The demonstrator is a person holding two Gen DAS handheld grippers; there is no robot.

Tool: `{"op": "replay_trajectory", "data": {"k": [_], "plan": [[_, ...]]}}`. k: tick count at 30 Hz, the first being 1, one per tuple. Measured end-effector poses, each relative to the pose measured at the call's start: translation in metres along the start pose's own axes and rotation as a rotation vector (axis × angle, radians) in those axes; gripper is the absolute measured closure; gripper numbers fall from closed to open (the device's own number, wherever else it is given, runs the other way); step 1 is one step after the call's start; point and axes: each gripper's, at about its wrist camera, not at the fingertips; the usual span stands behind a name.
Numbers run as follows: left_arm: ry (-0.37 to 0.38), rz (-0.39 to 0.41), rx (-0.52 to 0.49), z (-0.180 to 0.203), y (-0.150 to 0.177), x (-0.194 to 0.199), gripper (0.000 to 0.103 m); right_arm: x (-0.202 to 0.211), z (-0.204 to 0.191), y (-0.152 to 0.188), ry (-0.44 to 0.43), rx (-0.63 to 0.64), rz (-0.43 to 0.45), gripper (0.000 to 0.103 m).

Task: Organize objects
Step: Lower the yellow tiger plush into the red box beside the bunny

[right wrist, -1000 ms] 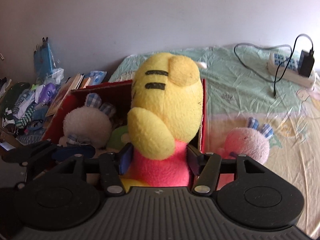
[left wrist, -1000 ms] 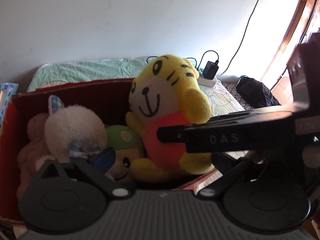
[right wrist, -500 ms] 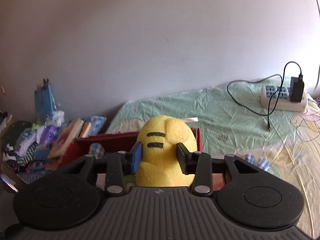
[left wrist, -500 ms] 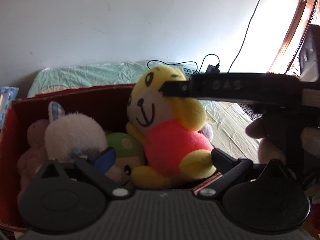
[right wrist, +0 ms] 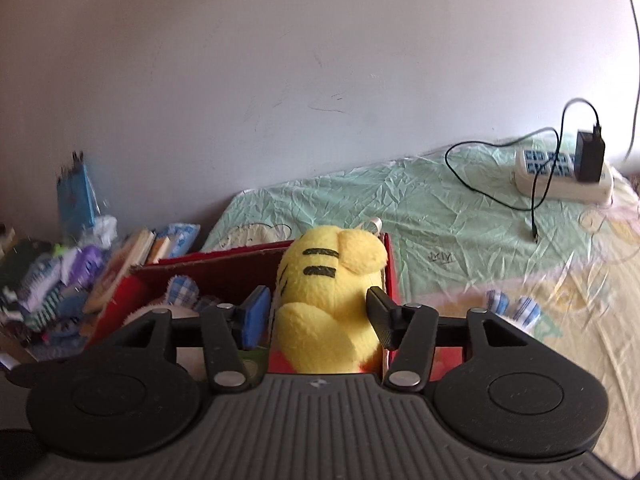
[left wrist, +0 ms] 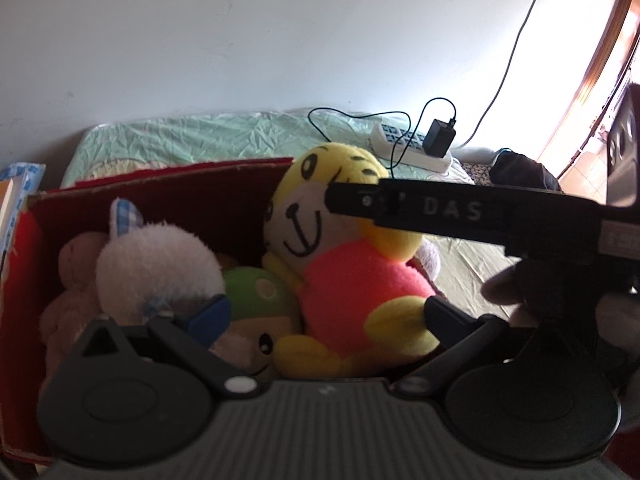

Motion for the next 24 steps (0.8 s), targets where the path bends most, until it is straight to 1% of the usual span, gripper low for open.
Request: {"op": "replay_trajectory", "data": {"k": [4, 8, 13, 17, 24], "plan": [[-0.043, -0.004, -0.013, 0.008, -0.002, -0.001, 0.0, 0.007, 0.011, 0.005, -0.052, -0.068, -0.004, 0.048], [-0.082, -0.007, -0.03, 0.016, -0.003, -0.001, 0.0, 0.016, 0.013, 0.013, -0.091, -0.094, -0.001, 0.048], [-0.127, -0.024, -0.033, 0.022, -0.004, 0.002, 0.0, 0.02, 0.009, 0.021, -0.081, -0.076, -0.002, 0.048], [-0.151, -0.032, -0.042, 0.026, -0.003, 0.005, 0.001, 0.021, 0.012, 0.024, -0.091, -0.098, -0.012, 0.048], [-0.171, -0.043, -0.039, 0.028, 0.002, 0.014, 0.001, 0.026, 0.011, 0.029, -0.096, -0.101, -0.014, 0.048]]}}
Point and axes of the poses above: each gripper's, at about its wrist camera, not at the fingertips, and x roughly against the way its jaws point, z to its right, y to its underside, and after that the axes turned 8 degrees about -z, right-handed
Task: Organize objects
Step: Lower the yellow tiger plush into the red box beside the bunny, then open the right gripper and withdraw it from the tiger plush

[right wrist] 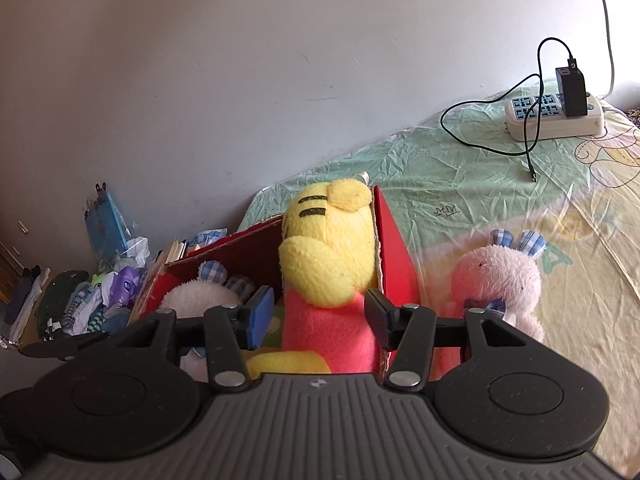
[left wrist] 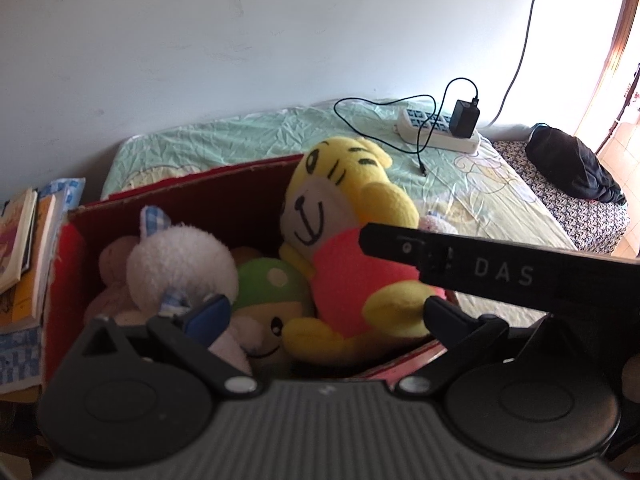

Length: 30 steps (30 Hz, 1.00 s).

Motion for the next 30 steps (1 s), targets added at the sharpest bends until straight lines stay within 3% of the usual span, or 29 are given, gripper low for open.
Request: {"op": "replay_trajectory", "data": {"k": [12, 25, 30], "plan": [[0.001, 0.002, 0.017, 0.003, 0.012, 0.019, 0.001, 0.016, -0.008, 0.005, -0.023, 0.017, 0.02, 0.048], [-0.124, 0.008, 0.037, 0.004, 0.029, 0.037, 0.001, 0.033, -0.018, 0.019, -0.027, 0.04, 0.035, 0.048], [-0.138, -0.005, 0.039, 0.003, 0.036, 0.039, 0.001, 0.037, -0.022, 0.024, -0.013, 0.057, 0.042, 0.048]]}}
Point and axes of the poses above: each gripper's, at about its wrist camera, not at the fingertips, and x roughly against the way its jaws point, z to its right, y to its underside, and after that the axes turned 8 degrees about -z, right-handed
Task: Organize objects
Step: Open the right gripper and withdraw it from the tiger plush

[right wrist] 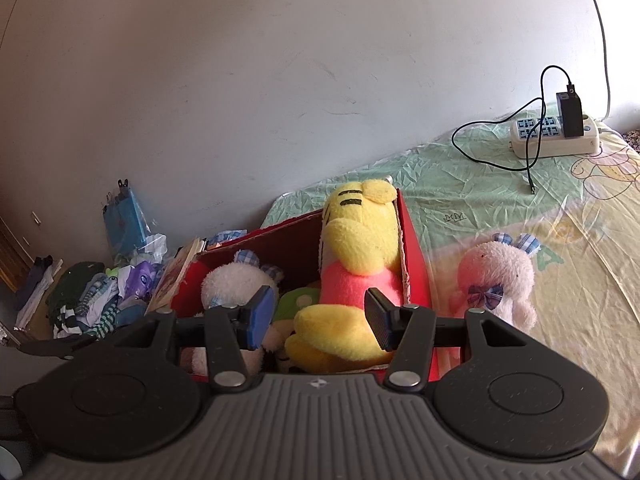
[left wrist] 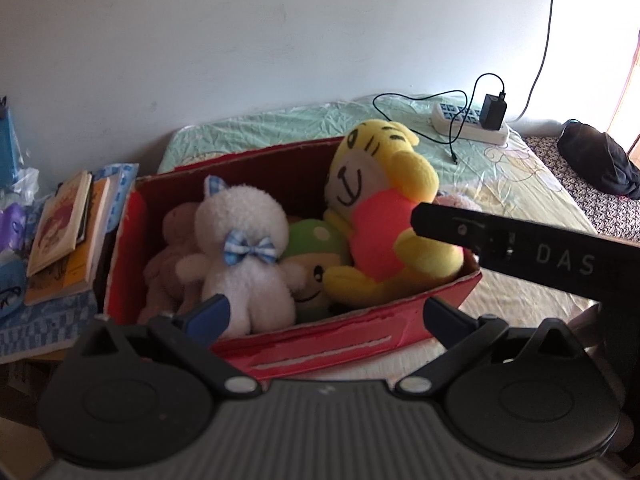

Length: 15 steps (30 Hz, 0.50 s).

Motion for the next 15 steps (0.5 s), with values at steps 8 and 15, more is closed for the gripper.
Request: {"op": "replay_trajectory", "data": {"k": [8, 15], "plan": [[-0.022, -0.017, 0.01, -0.002, 0.013, 0.001, 0.001, 0.005, -0.003, 0.01, -0.003, -0.005, -0.012, 0.048], [-0.061, -0.046, 0.008, -0.001, 0.025, 0.0, 0.001, 0.007, -0.008, 0.02, -0.008, -0.001, -0.027, 0.048]]}}
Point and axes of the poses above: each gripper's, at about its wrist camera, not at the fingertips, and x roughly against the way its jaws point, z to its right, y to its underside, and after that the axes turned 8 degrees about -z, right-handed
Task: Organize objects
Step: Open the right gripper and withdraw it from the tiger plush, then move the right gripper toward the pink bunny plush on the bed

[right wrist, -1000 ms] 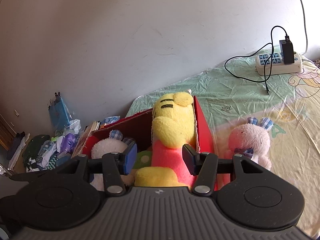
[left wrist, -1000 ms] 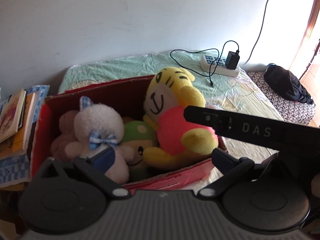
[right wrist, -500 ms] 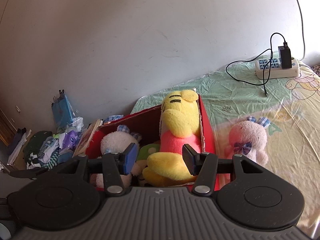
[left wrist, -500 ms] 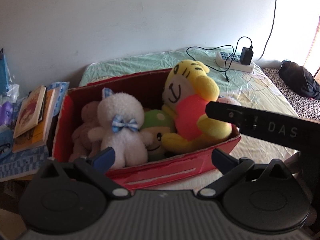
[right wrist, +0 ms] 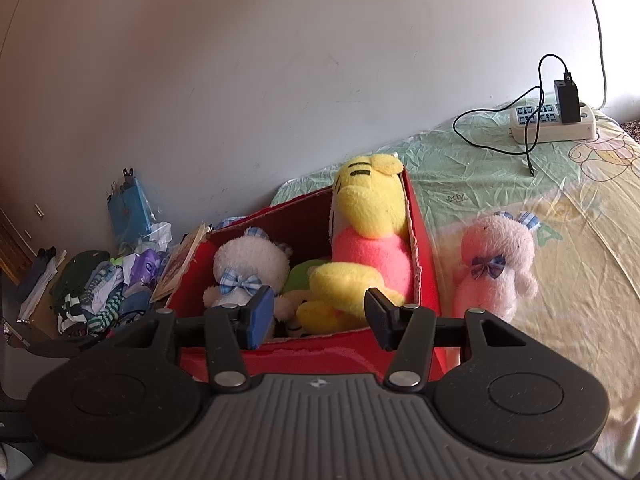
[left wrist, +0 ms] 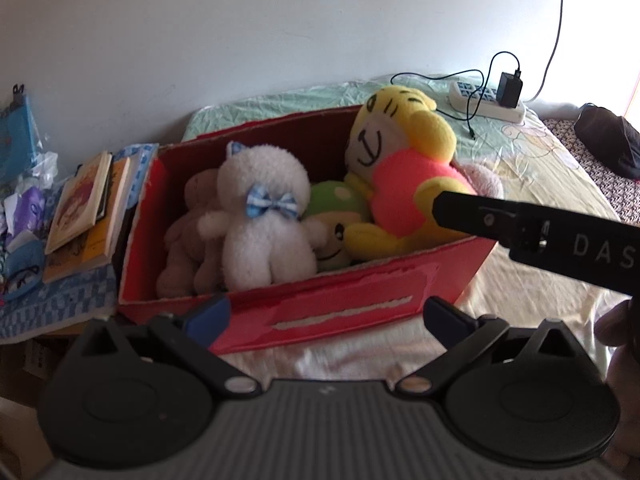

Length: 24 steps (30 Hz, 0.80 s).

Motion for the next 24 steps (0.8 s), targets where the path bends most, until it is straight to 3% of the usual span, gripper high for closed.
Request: {"op": "replay_trajectory", "data": {"k": [24], "plan": [[-0.075, -0.076, 0.022, -0.002, 0.02, -0.007, 0.001, 0.004, -0.006, 0.02, 0.028, 0.009, -0.037, 0.048]]}}
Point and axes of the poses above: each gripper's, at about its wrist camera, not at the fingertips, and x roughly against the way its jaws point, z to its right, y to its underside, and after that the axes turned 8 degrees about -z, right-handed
